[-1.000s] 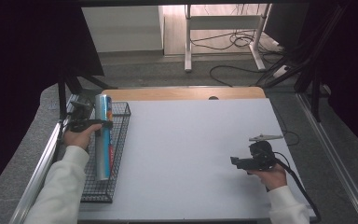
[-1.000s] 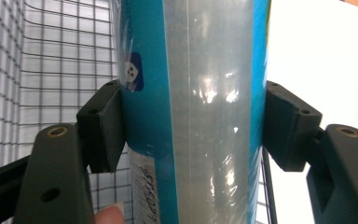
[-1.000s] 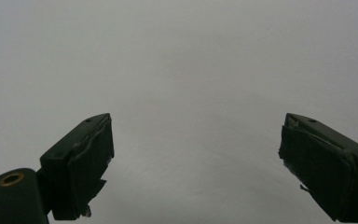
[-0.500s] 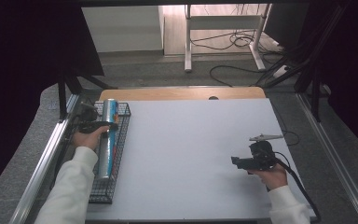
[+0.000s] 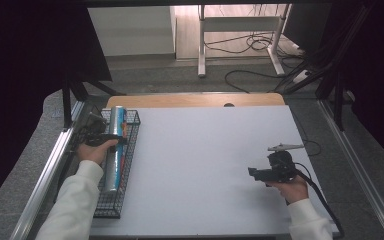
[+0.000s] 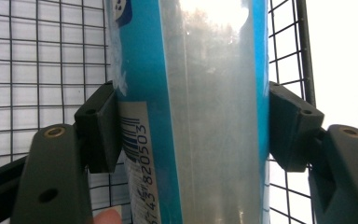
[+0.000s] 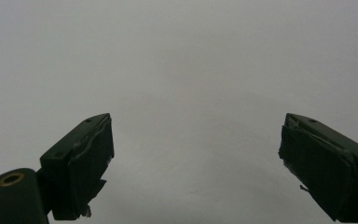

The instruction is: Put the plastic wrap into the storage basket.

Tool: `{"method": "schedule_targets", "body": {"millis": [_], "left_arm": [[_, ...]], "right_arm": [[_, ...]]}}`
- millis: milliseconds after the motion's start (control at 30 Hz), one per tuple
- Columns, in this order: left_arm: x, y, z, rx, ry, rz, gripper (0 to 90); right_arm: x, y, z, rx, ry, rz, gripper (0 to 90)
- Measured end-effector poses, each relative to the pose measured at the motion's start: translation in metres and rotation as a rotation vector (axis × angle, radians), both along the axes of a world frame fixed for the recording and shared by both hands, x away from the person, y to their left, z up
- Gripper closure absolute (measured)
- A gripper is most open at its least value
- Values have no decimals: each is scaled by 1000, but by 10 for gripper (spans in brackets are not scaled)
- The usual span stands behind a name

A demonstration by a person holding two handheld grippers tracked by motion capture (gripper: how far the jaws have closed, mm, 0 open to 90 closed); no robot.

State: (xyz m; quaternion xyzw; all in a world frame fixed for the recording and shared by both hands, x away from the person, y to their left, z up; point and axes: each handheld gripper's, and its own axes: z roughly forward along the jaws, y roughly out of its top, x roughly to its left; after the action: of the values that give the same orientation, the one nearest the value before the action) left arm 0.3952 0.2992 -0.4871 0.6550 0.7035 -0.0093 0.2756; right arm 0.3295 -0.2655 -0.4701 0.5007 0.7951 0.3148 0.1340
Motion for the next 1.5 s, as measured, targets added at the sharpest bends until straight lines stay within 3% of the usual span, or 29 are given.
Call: {"method": "schedule_targets", "body": {"millis": [67,267,400,667,900,967,1033,1133,1200,1267,1400,1500], "left_arm": [[-1,2,2,-9,23,-20,313],[-8,6,10,-35,22,-34,315],[-6,4,2,-29,28,-28,313],[-8,6,-6,-62,1,-20,312],[3,10,-12,-111,-23,1,313],[8,10,-13,-113,-13,5,314],[11,8,-12,-101,14,-5,314],[12,9,-13,-109,23,-10,313],[14,4,-25,-46,96,-21,308],[13,0,-32,-22,74,4,302],[16,-2,-29,6,96,-14,304],[15,-3,-29,11,82,-16,302]], "right_arm": [[0,-1,1,3,1,1,102],[2,-2,0,-2,-1,-3,102],[1,-2,2,-1,-5,-6,102],[2,-4,0,-4,-1,-17,102],[3,-5,0,-5,-3,-23,103],[4,-5,-2,-8,-2,-21,103],[5,-6,-3,-11,3,-20,103],[5,-6,-3,-10,3,-26,103],[5,-6,-4,-11,1,-28,103],[5,-7,-3,-10,4,-25,102],[5,-8,-3,-9,2,-31,103],[5,-8,-3,-3,2,-33,103]]}}
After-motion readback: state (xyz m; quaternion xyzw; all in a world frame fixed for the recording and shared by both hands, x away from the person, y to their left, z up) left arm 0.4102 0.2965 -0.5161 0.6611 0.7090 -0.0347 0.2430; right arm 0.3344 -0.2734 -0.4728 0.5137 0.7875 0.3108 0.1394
